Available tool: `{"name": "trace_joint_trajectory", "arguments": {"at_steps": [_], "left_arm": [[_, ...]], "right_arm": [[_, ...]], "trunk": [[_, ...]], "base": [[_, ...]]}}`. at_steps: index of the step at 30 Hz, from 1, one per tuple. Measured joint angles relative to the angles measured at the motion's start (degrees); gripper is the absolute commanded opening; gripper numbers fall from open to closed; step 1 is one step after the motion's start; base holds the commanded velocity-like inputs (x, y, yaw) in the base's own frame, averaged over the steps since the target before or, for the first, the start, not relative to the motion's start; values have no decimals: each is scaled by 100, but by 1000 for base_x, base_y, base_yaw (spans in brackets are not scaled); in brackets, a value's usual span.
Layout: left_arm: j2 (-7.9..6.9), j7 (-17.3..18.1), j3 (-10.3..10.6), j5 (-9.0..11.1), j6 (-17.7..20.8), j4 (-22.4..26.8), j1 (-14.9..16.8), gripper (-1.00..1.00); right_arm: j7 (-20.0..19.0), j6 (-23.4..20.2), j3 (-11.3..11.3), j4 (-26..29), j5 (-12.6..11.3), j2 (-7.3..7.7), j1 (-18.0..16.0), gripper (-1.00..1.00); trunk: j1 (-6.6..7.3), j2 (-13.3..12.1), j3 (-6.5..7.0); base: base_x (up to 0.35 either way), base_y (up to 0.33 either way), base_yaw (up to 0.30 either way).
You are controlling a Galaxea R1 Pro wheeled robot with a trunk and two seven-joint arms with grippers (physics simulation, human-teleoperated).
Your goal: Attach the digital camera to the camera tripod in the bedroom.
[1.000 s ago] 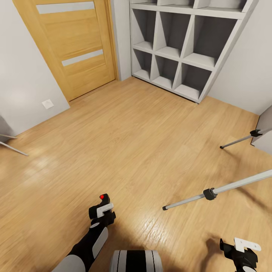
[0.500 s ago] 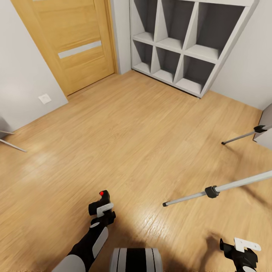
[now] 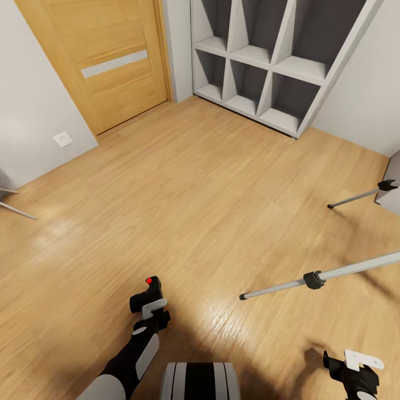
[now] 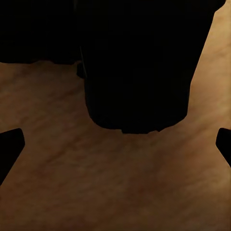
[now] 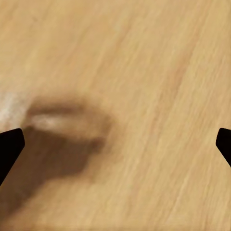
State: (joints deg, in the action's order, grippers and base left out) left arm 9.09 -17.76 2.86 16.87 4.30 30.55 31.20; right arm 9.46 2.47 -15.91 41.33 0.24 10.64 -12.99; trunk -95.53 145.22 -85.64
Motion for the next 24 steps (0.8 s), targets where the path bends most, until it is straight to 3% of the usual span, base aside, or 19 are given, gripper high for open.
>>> {"name": "trace_joint_trajectory", "arguments": {"at_steps": [7,13,24], "left_arm": [[0,0,0,-7,0,0,0,100],[0,0,0,-7,0,0,0,100],[-1,1,7,-16,-8,45,0,100]], "right_arm": [[0,-6,0,1,0,0,0,100],[0,-1,0,1,0,0,0,100],[3,0,0,0,0,0,0,100]], "trunk": [[0,0,0],[-16,8,-132],[-15,8,-133]], "base": [[0,0,0],[0,0,0],[0,0,0]]}}
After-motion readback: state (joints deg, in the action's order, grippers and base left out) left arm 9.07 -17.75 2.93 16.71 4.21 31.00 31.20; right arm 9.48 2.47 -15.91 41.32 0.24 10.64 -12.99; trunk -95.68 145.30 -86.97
